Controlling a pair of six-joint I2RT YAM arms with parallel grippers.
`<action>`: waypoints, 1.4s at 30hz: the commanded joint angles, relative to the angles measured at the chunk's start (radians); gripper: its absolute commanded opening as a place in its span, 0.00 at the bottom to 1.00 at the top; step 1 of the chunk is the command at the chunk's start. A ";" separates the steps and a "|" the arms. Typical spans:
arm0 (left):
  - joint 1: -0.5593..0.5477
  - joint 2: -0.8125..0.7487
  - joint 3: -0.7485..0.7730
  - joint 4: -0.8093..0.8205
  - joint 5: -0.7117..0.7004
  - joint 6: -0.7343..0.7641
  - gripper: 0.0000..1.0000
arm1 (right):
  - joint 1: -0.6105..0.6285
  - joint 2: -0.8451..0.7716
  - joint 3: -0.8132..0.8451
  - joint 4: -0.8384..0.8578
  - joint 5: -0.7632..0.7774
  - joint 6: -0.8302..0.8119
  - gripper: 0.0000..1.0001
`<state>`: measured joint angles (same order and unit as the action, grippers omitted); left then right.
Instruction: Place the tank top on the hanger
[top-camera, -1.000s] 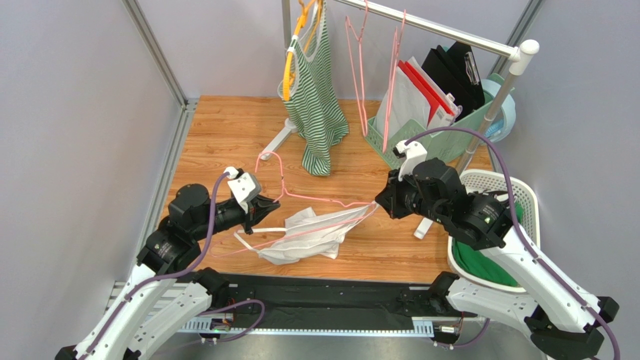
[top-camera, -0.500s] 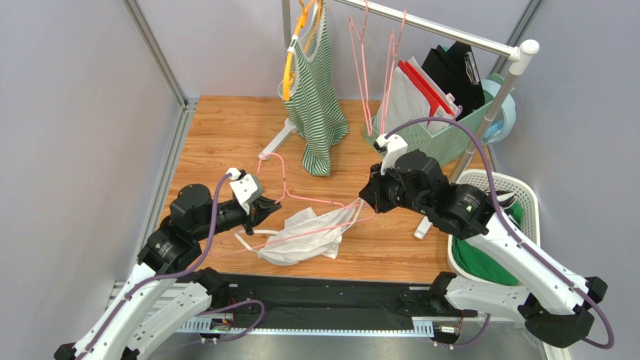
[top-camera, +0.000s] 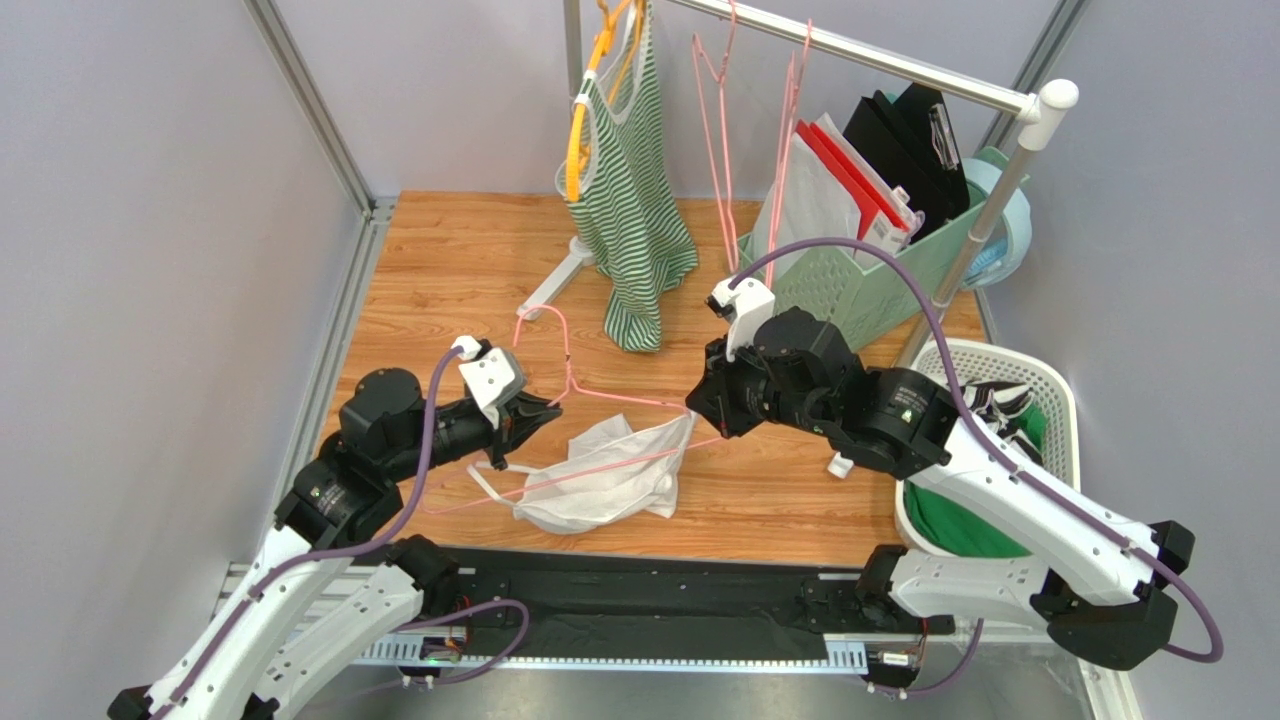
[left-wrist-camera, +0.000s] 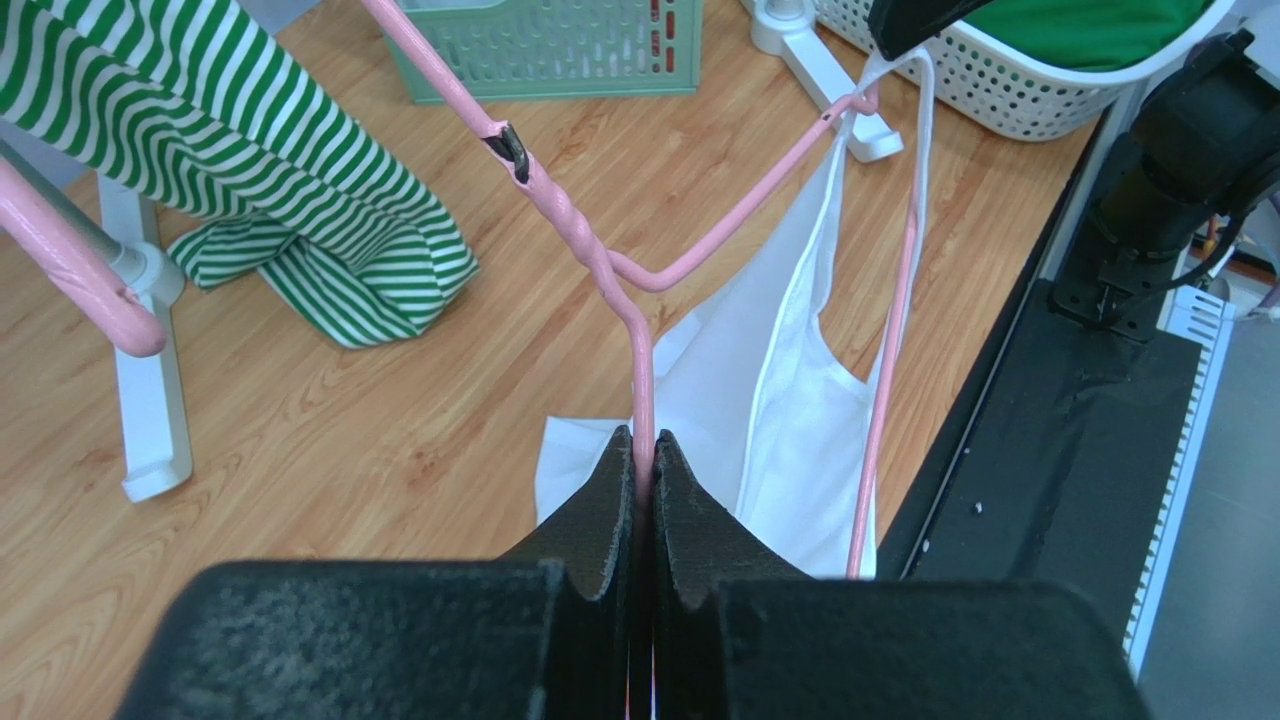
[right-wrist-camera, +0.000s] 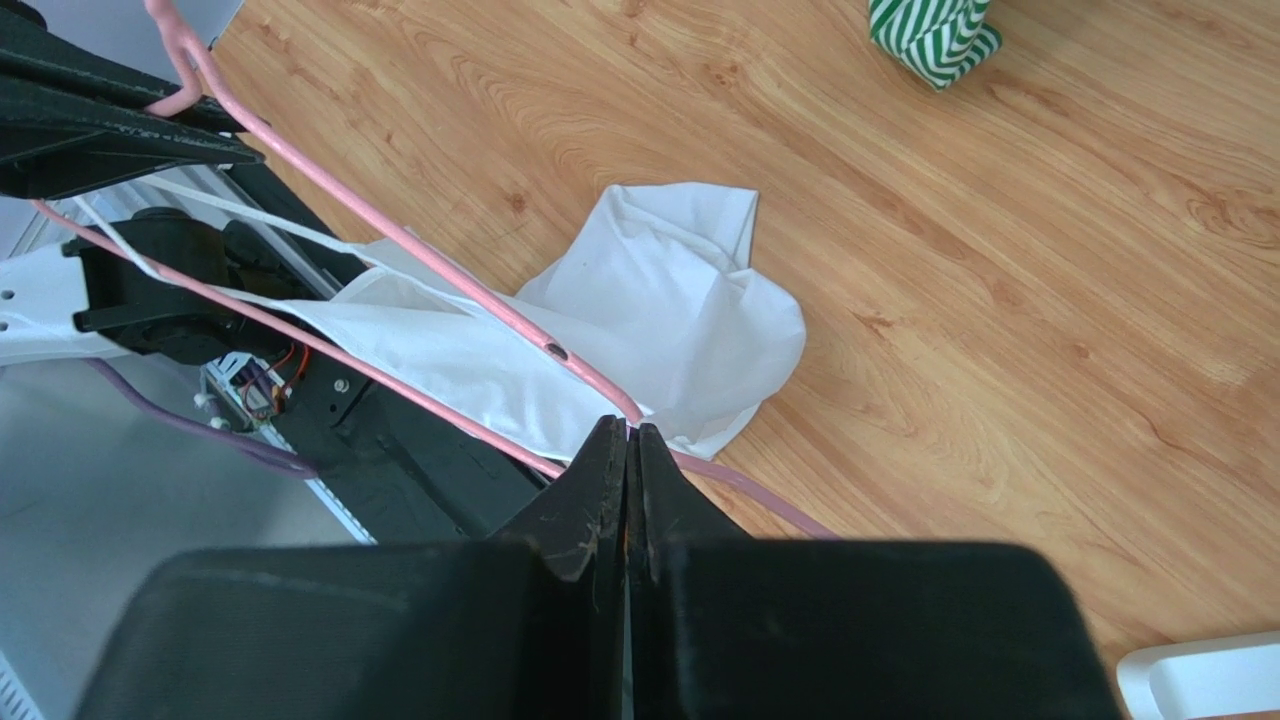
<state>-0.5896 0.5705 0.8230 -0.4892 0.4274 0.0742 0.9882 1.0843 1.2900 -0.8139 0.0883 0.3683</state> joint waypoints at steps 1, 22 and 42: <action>-0.004 -0.008 -0.001 0.034 0.000 0.018 0.00 | 0.004 -0.018 0.020 0.027 0.036 0.009 0.01; -0.038 -0.011 -0.030 0.070 0.203 0.070 0.00 | -0.034 -0.158 -0.053 0.059 -0.508 -0.364 0.76; -0.079 -0.046 -0.042 0.083 0.189 0.064 0.00 | -0.033 -0.147 -0.219 0.065 -0.599 -0.353 0.66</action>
<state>-0.6655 0.5369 0.7803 -0.4664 0.6167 0.1177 0.9562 0.9657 1.0939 -0.7525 -0.4755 0.0208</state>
